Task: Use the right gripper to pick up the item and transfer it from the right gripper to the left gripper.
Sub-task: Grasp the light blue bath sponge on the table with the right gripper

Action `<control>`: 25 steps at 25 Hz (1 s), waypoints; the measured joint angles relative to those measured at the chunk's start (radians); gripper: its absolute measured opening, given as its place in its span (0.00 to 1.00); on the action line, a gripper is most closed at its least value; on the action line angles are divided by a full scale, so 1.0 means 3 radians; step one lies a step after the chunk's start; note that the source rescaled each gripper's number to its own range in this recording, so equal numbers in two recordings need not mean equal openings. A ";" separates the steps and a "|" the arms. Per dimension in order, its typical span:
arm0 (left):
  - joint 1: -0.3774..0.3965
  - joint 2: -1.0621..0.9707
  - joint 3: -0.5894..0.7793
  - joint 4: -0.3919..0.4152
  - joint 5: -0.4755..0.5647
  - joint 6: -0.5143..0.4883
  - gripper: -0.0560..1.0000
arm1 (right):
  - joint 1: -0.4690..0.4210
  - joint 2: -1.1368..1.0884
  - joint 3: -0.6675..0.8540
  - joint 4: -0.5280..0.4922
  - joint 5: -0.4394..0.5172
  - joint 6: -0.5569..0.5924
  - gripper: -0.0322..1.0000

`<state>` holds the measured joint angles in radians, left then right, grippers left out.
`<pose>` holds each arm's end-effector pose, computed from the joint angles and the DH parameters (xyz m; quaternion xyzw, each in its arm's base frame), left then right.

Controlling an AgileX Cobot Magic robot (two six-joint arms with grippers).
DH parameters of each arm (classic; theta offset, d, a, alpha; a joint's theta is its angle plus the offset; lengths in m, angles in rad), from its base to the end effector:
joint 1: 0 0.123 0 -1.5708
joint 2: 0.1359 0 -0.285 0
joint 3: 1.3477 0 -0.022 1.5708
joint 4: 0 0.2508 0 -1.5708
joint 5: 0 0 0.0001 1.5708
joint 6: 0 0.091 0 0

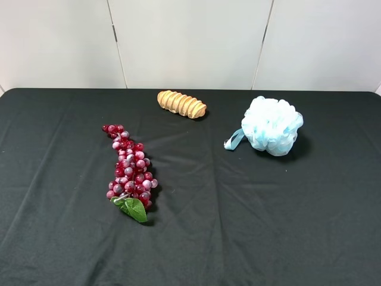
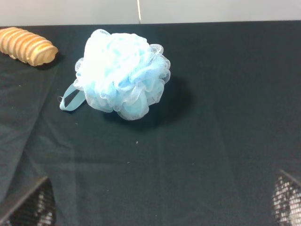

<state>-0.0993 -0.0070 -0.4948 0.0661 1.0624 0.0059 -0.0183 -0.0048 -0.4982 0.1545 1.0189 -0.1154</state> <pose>-0.0049 0.0058 0.2758 0.0435 0.8516 0.0086 0.5223 -0.0040 0.0120 0.2810 -0.0422 0.8378 0.0410 0.5429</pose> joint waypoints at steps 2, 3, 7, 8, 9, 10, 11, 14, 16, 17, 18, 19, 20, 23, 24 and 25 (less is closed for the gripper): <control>0.0000 0.0000 0.0000 0.0000 0.0000 0.0000 0.97 | 0.0000 0.0000 0.0000 0.0000 0.0000 0.0000 1.00; 0.0000 0.0000 0.0000 0.0000 0.0000 0.0000 0.97 | 0.0000 0.0000 0.0000 0.0000 0.0000 0.0000 1.00; 0.0000 0.0000 0.0000 0.0000 0.0000 0.0000 0.97 | 0.0000 0.0000 0.0000 0.0000 0.0000 0.0000 1.00; 0.0000 0.0000 0.0000 0.0000 0.0000 0.0000 0.97 | 0.0000 0.0000 0.0000 0.0000 0.0000 0.0000 1.00; 0.0000 0.0000 0.0000 0.0000 0.0000 0.0000 0.97 | 0.0000 0.0000 0.0000 0.0000 0.0000 0.0000 1.00; 0.0000 0.0000 0.0000 0.0000 0.0000 0.0000 0.97 | 0.0000 0.0000 0.0000 0.0000 0.0000 0.0000 1.00; 0.0000 0.0000 0.0000 0.0000 0.0000 0.0000 0.97 | 0.0000 0.0000 0.0000 0.0000 0.0000 0.0000 1.00; 0.0000 0.0000 0.0000 0.0000 0.0000 0.0000 0.97 | 0.0000 0.0000 0.0000 0.0000 0.0000 0.0000 1.00; 0.0000 0.0000 0.0000 0.0000 0.0000 0.0000 0.97 | 0.0000 0.0000 0.0000 0.0000 0.0000 0.0000 1.00; 0.0000 0.0000 0.0000 0.0000 0.0000 0.0000 0.97 | 0.0000 0.0000 0.0000 0.0000 0.0004 0.0000 1.00; 0.0000 0.0000 0.0000 0.0000 0.0000 0.0000 0.97 | 0.0000 0.0000 0.0000 0.0000 0.0004 0.0000 1.00; 0.0000 0.0000 0.0000 0.0000 0.0000 0.0000 0.97 | 0.0000 0.0000 0.0000 0.0000 0.0001 0.0000 1.00; 0.0000 0.0000 0.0000 0.0000 0.0000 0.0000 0.97 | 0.0000 0.0000 0.0000 0.0000 0.0001 0.0000 1.00; 0.0000 0.0000 0.0000 0.0000 0.0000 0.0000 0.97 | 0.0000 0.0018 -0.0048 0.0030 0.0021 0.0011 1.00; 0.0000 0.0000 0.0000 0.0000 0.0000 0.0000 0.97 | 0.0000 0.0058 -0.0112 0.0064 0.0054 0.0026 1.00; 0.0000 0.0000 0.0000 0.0000 0.0000 0.0000 0.97 | 0.0000 0.0149 -0.0191 0.0092 0.0091 0.0037 1.00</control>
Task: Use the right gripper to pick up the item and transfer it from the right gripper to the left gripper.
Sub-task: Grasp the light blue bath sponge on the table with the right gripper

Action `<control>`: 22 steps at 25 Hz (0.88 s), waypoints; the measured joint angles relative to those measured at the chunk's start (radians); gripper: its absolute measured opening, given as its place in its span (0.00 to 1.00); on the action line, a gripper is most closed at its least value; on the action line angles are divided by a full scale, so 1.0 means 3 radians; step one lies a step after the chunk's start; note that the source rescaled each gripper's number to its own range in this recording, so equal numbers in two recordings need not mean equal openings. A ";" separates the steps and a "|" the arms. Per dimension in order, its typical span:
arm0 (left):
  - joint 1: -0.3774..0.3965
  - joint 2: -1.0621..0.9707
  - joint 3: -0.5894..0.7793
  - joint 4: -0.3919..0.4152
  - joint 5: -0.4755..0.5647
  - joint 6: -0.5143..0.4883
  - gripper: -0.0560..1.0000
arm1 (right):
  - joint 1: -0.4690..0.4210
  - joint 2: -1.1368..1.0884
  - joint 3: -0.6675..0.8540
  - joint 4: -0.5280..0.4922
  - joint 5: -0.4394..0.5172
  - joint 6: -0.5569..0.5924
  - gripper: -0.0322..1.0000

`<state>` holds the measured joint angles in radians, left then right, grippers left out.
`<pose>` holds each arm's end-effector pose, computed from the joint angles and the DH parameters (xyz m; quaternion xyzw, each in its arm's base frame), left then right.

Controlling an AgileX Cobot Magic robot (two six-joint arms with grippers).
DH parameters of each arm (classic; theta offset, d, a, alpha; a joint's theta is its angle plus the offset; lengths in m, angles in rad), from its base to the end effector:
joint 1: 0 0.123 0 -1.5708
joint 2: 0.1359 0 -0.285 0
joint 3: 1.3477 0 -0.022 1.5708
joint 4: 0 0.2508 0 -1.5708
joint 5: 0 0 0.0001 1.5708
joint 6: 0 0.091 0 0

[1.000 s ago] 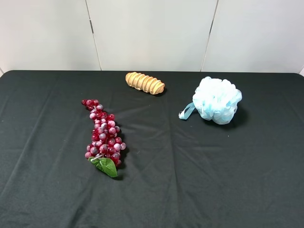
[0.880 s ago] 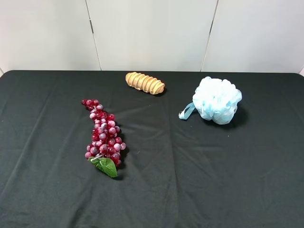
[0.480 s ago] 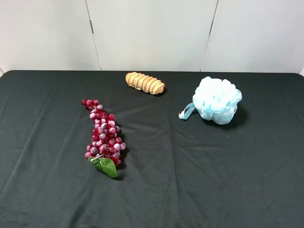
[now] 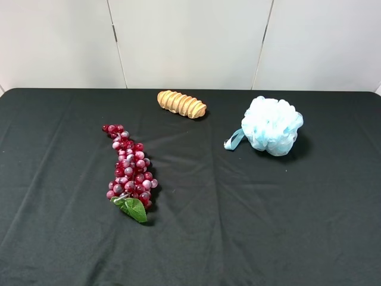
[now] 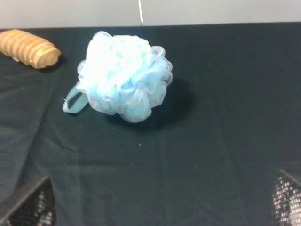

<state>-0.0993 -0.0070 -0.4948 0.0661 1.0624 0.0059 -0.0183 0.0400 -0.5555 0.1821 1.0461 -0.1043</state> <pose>-0.0049 0.0058 0.2758 0.0435 0.8516 0.0086 0.5223 -0.0048 0.0144 0.2951 -0.0397 0.8409 0.0581 0.5367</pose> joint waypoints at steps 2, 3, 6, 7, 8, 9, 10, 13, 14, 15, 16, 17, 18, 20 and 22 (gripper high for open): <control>0.0000 0.0000 0.0000 0.0000 0.0000 0.0000 0.97 | 0.0000 0.0264 -0.0146 0.0040 0.0077 0.0013 1.00; 0.0000 0.0000 0.0000 0.0000 0.0000 0.0000 0.97 | 0.0000 0.0437 -0.0258 0.0060 0.0107 0.0020 1.00; 0.0000 0.0000 0.0000 0.0000 0.0000 0.0000 0.97 | 0.0000 0.0964 -0.0551 0.0070 0.0128 0.0020 1.00; 0.0000 0.0000 0.0000 0.0000 0.0000 0.0000 0.97 | 0.0000 0.1150 -0.0653 0.0070 0.0128 0.0020 1.00; 0.0000 0.0000 0.0000 0.0000 0.0000 0.0000 0.97 | 0.0011 0.1332 -0.0733 0.0070 0.0128 0.0020 1.00; 0.0000 0.0000 0.0000 0.0000 0.0000 0.0000 0.97 | 0.0033 0.1478 -0.0825 0.0070 0.0128 0.0011 1.00; 0.0000 0.0000 0.0000 0.0000 0.0000 0.0000 0.97 | 0.0033 0.1478 -0.0825 0.0070 0.0128 0.0011 1.00; 0.0000 0.0000 0.0000 0.0000 0.0000 0.0000 0.97 | 0.0181 0.1997 -0.1051 0.0051 0.0128 -0.0025 1.00; 0.0000 0.0000 0.0000 0.0000 0.0000 0.0000 0.97 | 0.0255 0.2138 -0.1120 0.0033 0.0128 -0.0028 1.00; 0.0000 0.0000 0.0000 0.0000 0.0000 0.0000 0.97 | 0.0333 0.2305 -0.1184 0.0008 0.0125 -0.0032 1.00; 0.0000 0.0000 0.0000 0.0000 -0.0002 0.0000 0.97 | 0.0400 0.2469 -0.1235 -0.0021 0.0125 -0.0032 1.00; 0.0000 0.0000 0.0000 0.0000 -0.0002 0.0000 0.97 | 0.0479 0.2601 -0.1293 -0.0066 0.0122 -0.0038 1.00; 0.0000 0.0000 0.0000 0.0000 -0.0002 0.0000 0.97 | 0.0626 0.2915 -0.1397 -0.0151 0.0122 -0.0038 1.00; 0.0000 0.0000 0.0000 0.0000 -0.0002 0.0000 0.97 | 0.0741 0.3197 -0.1514 -0.0227 0.0118 -0.0038 1.00; 0.0000 0.0000 0.0000 0.0000 -0.0002 0.0000 0.97 | 0.0823 0.3498 -0.1622 -0.0266 0.0118 -0.0038 1.00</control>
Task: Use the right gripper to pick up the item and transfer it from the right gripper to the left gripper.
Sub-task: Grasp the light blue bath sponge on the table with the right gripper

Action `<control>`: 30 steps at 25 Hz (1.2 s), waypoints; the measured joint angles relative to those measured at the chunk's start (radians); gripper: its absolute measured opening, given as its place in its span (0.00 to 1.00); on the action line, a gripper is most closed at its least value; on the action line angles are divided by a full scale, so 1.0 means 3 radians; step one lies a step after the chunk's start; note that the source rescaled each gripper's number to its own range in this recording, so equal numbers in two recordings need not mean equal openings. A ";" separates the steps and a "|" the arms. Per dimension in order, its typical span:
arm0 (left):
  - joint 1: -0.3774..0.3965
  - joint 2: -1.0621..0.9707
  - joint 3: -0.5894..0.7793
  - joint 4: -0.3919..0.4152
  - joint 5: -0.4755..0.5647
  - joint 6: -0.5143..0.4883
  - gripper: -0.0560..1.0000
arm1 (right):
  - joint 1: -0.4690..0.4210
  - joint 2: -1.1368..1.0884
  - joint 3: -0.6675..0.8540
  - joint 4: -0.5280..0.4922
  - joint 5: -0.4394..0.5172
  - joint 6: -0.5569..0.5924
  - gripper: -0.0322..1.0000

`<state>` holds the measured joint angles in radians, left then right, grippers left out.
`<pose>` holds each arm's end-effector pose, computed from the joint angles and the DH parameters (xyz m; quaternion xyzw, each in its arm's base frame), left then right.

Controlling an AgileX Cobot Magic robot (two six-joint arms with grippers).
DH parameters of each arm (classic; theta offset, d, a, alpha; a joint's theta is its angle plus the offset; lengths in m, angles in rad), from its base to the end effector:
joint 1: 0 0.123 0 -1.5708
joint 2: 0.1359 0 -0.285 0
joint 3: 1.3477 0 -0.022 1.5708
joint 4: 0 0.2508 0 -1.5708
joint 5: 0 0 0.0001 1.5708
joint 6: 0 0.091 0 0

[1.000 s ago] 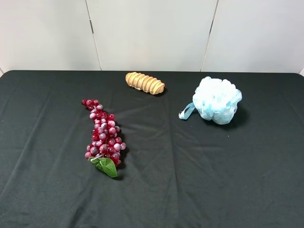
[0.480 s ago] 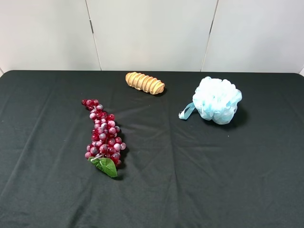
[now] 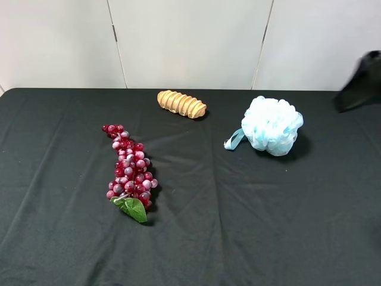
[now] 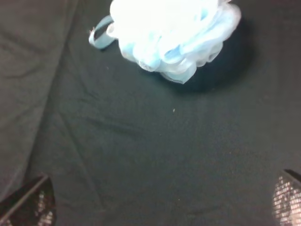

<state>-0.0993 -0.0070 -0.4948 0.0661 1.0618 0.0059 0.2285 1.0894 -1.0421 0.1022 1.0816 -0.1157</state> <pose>-0.0049 0.0058 0.2759 0.0435 0.8515 0.0086 0.5225 0.1920 0.0531 0.3450 -0.1539 0.9517 0.0644 0.2579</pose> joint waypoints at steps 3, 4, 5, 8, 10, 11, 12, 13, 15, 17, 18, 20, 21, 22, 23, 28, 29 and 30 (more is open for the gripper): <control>0.0000 0.0000 0.0000 0.0000 0.0000 0.0000 0.97 | 0.0040 0.0401 -0.0195 -0.0008 -0.0003 0.0004 1.00; 0.0000 0.0000 0.0000 0.0000 0.0000 0.0000 0.97 | 0.0040 0.0532 -0.0247 -0.0008 -0.0003 0.0012 1.00; 0.0000 0.0000 0.0000 0.0000 0.0000 0.0000 0.97 | 0.0040 0.0640 -0.0309 -0.0011 -0.0006 0.0027 1.00; 0.0000 0.0000 0.0000 0.0000 0.0000 0.0000 0.97 | 0.0040 0.0901 -0.0415 -0.0011 -0.0050 0.0043 1.00; 0.0000 0.0000 0.0000 0.0000 0.0000 0.0000 0.97 | 0.0040 0.1091 -0.0515 -0.0011 -0.0113 0.0056 1.00; 0.0000 0.0000 0.0000 0.0000 0.0000 0.0000 0.97 | 0.0040 0.1199 -0.0554 -0.0008 -0.0155 0.0060 1.00; 0.0000 0.0000 0.0000 0.0000 0.0000 0.0000 0.97 | 0.0040 0.1305 -0.0585 -0.0008 -0.0190 0.0063 1.00; 0.0000 0.0000 0.0000 0.0000 0.0000 0.0000 0.97 | 0.0040 0.1392 -0.0620 -0.0005 -0.0236 0.0063 1.00; 0.0000 0.0000 0.0000 0.0000 0.0000 0.0000 0.97 | 0.0040 0.1593 -0.0693 -0.0001 -0.0310 0.0071 1.00; 0.0000 0.0000 0.0000 0.0000 0.0000 0.0000 0.97 | 0.0040 0.1773 -0.0784 -0.0001 -0.0368 0.0103 1.00; 0.0000 0.0000 0.0000 0.0000 0.0000 0.0000 0.97 | 0.0040 0.1868 -0.0826 -0.0001 -0.0394 0.0112 1.00; 0.0000 0.0000 0.0000 0.0000 0.0000 0.0000 0.97 | 0.0040 0.2032 -0.0894 -0.0001 -0.0466 0.0122 1.00; 0.0000 0.0000 0.0000 0.0000 0.0000 0.0000 0.97 | 0.0040 0.2114 -0.0923 -0.0005 -0.0517 0.0122 1.00; 0.0000 0.0000 0.0000 0.0000 0.0000 0.0000 0.97 | 0.0040 0.2193 -0.0951 -0.0020 -0.0564 0.0122 1.00; 0.0000 0.0000 0.0000 0.0000 0.0000 0.0000 0.97 | 0.0040 0.2268 -0.0972 -0.0027 -0.0614 0.0122 1.00; 0.0000 0.0000 0.0000 0.0000 0.0000 0.0000 0.97 | 0.0040 0.2553 -0.1014 -0.0093 -0.0890 0.0100 1.00; 0.0000 0.0000 0.0000 0.0000 0.0000 0.0000 0.97 | 0.0040 0.2605 -0.1014 -0.0109 -0.0941 0.0100 1.00; 0.0000 0.0000 0.0000 0.0000 0.0000 0.0000 0.97 | 0.0040 0.2647 -0.1014 -0.0127 -0.0981 0.0100 1.00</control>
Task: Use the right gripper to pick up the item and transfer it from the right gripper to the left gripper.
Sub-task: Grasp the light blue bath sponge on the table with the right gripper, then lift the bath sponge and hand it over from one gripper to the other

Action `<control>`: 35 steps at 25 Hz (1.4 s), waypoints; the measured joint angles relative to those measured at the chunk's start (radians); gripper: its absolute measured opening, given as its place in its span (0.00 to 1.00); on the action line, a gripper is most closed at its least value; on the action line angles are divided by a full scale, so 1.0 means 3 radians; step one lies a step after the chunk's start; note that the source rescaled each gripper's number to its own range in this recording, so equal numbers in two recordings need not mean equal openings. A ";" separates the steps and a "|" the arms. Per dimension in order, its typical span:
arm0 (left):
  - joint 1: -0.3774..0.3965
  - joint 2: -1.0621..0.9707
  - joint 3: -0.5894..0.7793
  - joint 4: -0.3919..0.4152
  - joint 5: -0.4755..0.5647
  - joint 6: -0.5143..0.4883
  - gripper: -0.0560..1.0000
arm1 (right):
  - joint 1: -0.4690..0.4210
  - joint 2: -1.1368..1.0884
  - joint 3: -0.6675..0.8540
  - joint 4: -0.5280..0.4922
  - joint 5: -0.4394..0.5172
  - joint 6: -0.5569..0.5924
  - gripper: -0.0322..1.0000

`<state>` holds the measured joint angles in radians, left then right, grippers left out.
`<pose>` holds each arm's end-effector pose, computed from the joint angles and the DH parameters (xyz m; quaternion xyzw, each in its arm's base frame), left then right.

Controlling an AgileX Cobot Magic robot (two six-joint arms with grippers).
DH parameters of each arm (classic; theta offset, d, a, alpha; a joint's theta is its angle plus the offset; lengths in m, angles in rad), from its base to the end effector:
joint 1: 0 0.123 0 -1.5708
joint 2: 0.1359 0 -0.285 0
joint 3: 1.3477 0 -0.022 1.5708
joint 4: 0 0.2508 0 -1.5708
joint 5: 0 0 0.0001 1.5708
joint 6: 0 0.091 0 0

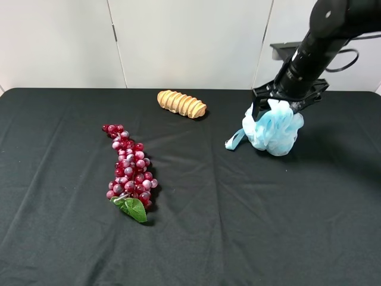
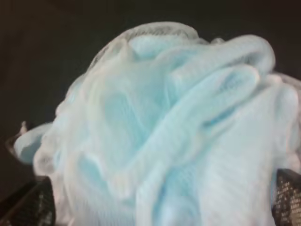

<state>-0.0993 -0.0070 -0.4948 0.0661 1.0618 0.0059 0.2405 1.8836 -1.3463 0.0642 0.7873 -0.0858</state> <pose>-0.0049 0.0058 0.2759 0.0435 0.8515 0.0086 0.5225 0.3766 0.0966 0.2046 -0.1418 0.9756 0.0389 0.1633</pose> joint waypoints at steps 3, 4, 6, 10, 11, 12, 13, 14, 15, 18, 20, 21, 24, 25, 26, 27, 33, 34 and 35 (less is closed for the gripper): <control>0.0000 0.0000 0.0000 0.0000 0.0000 0.0000 0.97 | 0.0000 0.0146 0.0000 -0.0092 -0.0138 -0.0003 1.00; 0.0000 0.0000 0.0000 0.0000 0.0000 0.0000 0.97 | 0.0000 0.0185 0.0000 -0.0117 -0.0171 -0.0003 1.00; 0.0000 0.0000 0.0000 0.0000 0.0000 0.0000 0.97 | 0.0000 0.0292 0.0000 -0.0154 -0.0289 -0.0003 1.00; 0.0000 0.0000 0.0000 0.0000 0.0000 0.0000 0.97 | 0.0000 0.0424 -0.0006 -0.0169 -0.0343 -0.0003 1.00; 0.0000 0.0000 0.0000 0.0000 0.0000 0.0000 0.97 | 0.0000 0.0449 -0.0010 -0.0171 -0.0351 -0.0003 1.00; 0.0000 0.0000 0.0000 0.0000 0.0000 0.0000 0.97 | 0.0000 0.0474 -0.0010 -0.0173 -0.0367 -0.0003 1.00; 0.0000 0.0000 0.0000 0.0000 0.0000 0.0000 0.97 | 0.0000 0.0494 -0.0010 -0.0175 -0.0383 -0.0003 1.00; 0.0000 0.0000 0.0000 0.0000 0.0000 0.0000 0.97 | 0.0000 0.0510 -0.0010 -0.0175 -0.0384 -0.0003 1.00; 0.0000 0.0000 0.0000 0.0000 0.0000 0.0000 0.97 | 0.0000 0.0522 -0.0010 -0.0175 -0.0392 -0.0006 1.00; 0.0000 0.0000 0.0000 0.0000 0.0000 0.0000 0.97 | 0.0000 0.0536 -0.0012 -0.0175 -0.0392 -0.0027 1.00; 0.0000 0.0000 0.0000 0.0000 0.0000 0.0000 0.97 | 0.0000 0.0536 -0.0012 -0.0175 -0.0385 -0.0037 0.99; 0.0000 0.0000 0.0000 0.0000 0.0000 0.0000 0.97 | 0.0000 0.0536 -0.0012 -0.0177 -0.0381 -0.0039 0.91; 0.0000 0.0000 0.0000 0.0000 0.0000 0.0000 0.97 | 0.0000 0.0536 -0.0012 -0.0187 -0.0347 -0.0047 0.23; 0.0000 0.0000 0.0000 0.0000 0.0000 0.0000 0.97 | 0.0000 0.0536 -0.0012 -0.0187 -0.0339 -0.0050 0.15; 0.0000 0.0000 0.0000 0.0000 0.0000 0.0000 0.97 | 0.0000 0.0536 -0.0012 -0.0187 -0.0332 -0.0050 0.15; 0.0000 0.0000 0.0000 0.0000 0.0000 0.0000 0.97 | 0.0000 0.0536 -0.0012 -0.0187 -0.0331 -0.0050 0.15; 0.0000 0.0000 0.0000 0.0000 0.0000 0.0000 0.97 | 0.0000 0.0493 -0.0019 -0.0187 -0.0268 -0.0050 0.15; 0.0000 0.0000 0.0000 0.0000 0.0000 0.0000 0.97 | 0.0000 0.0456 -0.0019 -0.0184 -0.0231 -0.0050 0.15; 0.0000 0.0000 0.0000 0.0000 0.0000 0.0000 0.97 | 0.0000 0.0407 -0.0019 -0.0184 -0.0197 -0.0050 0.15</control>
<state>-0.0993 -0.0070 -0.4948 0.0661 1.0618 0.0059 0.2405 2.0056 -1.3521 0.0091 0.7283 -0.1008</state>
